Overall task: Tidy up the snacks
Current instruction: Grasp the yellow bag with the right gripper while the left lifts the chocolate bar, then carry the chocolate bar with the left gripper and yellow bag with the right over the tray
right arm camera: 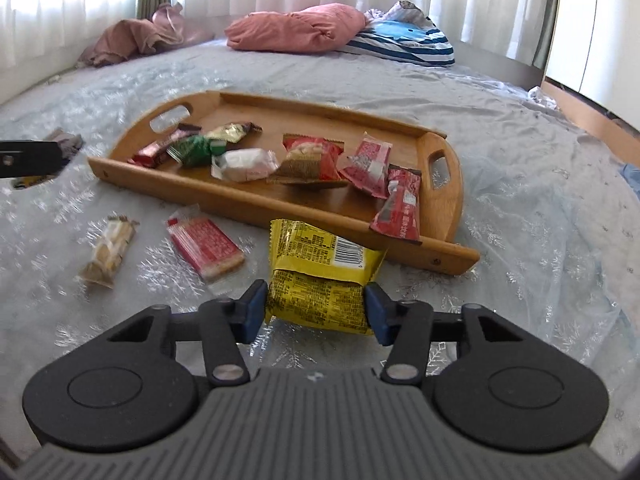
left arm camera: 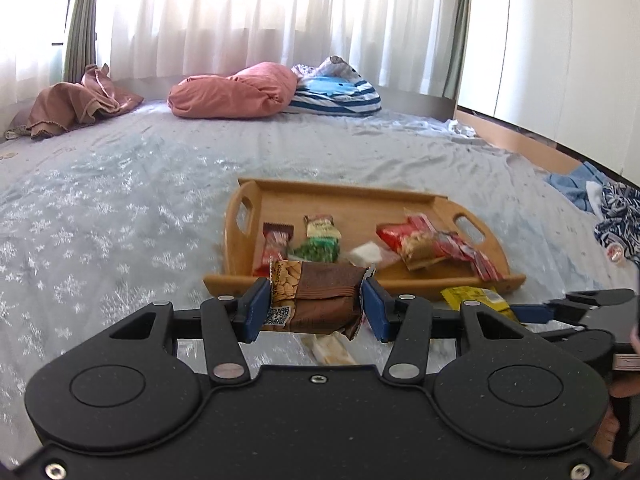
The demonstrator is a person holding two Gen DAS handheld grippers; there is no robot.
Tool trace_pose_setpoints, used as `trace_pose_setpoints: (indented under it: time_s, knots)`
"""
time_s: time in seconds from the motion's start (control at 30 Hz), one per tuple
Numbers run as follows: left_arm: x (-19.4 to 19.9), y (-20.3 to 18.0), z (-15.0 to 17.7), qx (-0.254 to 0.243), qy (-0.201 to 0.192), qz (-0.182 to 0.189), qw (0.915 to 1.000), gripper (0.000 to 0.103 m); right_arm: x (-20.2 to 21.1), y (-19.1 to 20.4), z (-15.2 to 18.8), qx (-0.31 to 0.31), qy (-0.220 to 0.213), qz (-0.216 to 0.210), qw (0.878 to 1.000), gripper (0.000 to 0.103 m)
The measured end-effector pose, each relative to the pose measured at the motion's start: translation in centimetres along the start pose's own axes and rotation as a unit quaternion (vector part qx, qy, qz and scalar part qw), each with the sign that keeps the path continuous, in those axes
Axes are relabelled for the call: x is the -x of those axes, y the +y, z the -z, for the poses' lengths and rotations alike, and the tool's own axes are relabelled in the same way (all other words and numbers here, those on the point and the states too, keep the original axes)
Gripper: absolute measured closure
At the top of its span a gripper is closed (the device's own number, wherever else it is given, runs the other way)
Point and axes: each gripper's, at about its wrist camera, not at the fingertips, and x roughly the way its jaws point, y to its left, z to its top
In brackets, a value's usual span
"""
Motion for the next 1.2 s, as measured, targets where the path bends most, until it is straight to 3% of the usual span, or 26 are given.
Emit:
trace_pose_setpoints:
  time_s: [0.33, 0.5, 0.67, 0.83, 1.07, 1.2]
  knots:
    - [-2.2, 0.9, -4.6, 0.010, -0.022, 0.004, 0.9997, 0.055, 3.6, -1.8, -3.5, -0.013, -0.037, -0.014, 0.999, 0.048]
    - [-4.9, 1.2, -7.3, 0.010, -0.018, 0.016, 0.9997, 0.055, 3.3, -3.3, -6.4, -0.006, -0.054, -0.003, 0.998, 0.048]
    - [-9.5, 1.9, -9.9, 0.032, 0.000, 0.020, 0.9993, 0.055, -0.1, -5.6, -10.4, -0.025, -0.034, -0.004, 0.999, 0.048]
    - [-15.1, 3.3, -11.3, 0.062, 0.021, 0.020, 0.9976, 0.055, -4.3, -7.4, -13.7, -0.061, -0.022, -0.040, 0.997, 0.048]
    - [-22.1, 4.3, -11.0, 0.070, 0.050, 0.003, 0.9963, 0.055, -10.4, -6.6, -16.0, -0.076, -0.006, -0.064, 0.995, 0.048]
    - [-25.1, 4.7, -10.2, 0.067, 0.068, -0.004, 0.9955, 0.055, -13.6, -4.8, -15.8, -0.061, 0.007, -0.051, 0.997, 0.048]
